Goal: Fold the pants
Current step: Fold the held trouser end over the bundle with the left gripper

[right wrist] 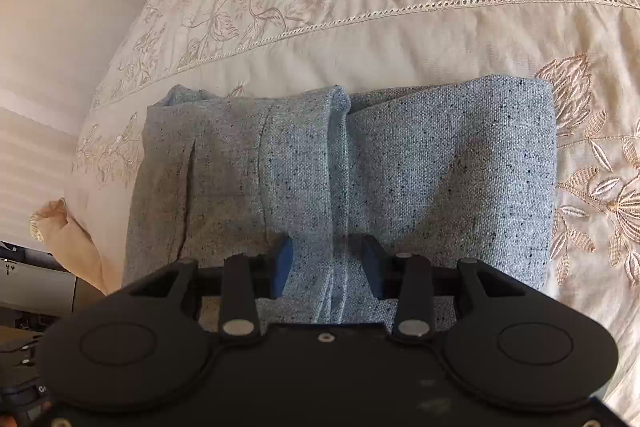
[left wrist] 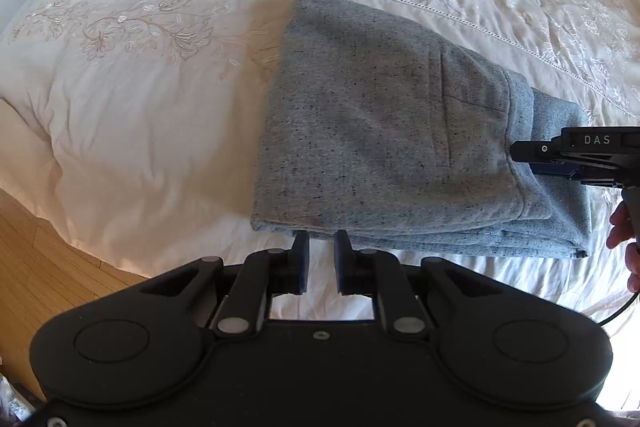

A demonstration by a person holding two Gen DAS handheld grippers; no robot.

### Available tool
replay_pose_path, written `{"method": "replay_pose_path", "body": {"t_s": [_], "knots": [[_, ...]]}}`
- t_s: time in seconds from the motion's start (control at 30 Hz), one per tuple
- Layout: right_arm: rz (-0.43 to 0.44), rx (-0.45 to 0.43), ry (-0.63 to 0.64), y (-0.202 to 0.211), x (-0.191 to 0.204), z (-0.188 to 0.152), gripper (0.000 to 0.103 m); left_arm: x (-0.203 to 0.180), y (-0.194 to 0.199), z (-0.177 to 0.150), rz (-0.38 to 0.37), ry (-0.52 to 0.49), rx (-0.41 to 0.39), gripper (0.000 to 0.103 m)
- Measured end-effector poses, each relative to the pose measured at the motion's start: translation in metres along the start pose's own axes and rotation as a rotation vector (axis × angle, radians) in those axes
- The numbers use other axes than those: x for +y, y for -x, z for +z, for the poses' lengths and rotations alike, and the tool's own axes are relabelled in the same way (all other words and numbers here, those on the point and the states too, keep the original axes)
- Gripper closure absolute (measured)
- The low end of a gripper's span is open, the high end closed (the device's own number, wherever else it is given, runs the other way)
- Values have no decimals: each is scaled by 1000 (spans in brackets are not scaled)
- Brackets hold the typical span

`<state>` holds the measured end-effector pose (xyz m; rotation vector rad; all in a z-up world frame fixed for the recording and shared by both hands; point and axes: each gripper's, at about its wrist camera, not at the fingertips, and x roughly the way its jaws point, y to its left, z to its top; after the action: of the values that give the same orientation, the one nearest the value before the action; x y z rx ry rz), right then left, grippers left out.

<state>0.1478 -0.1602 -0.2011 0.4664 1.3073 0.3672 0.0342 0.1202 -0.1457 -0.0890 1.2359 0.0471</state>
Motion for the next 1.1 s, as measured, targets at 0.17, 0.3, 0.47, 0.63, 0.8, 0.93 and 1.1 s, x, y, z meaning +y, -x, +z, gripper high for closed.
{"method": "replay_pose_path", "body": {"t_s": [0.17,0.3,0.47,0.63,0.8,0.93,1.1], "knots": [[116,14,-93,-10,-10,-5,58,1,3,-7,-32,-30,-18,83],[161,17,-58,-2,12,-2,90,-22,3,-12,-79,-142,-52,83],[214,-67,9,53,52,15,94,-67,5,-24,-170,-321,-128,82],[231,-135,90,95,81,31,94,-106,-2,-22,-141,-381,-251,62],[173,-176,112,120,73,28,94,-108,-26,-8,-72,-322,-235,60],[113,-195,22,129,41,19,101,-83,-54,-15,-1,-300,-124,59],[80,-128,-89,115,-10,7,91,-47,-59,-23,13,-250,-74,59]]}}
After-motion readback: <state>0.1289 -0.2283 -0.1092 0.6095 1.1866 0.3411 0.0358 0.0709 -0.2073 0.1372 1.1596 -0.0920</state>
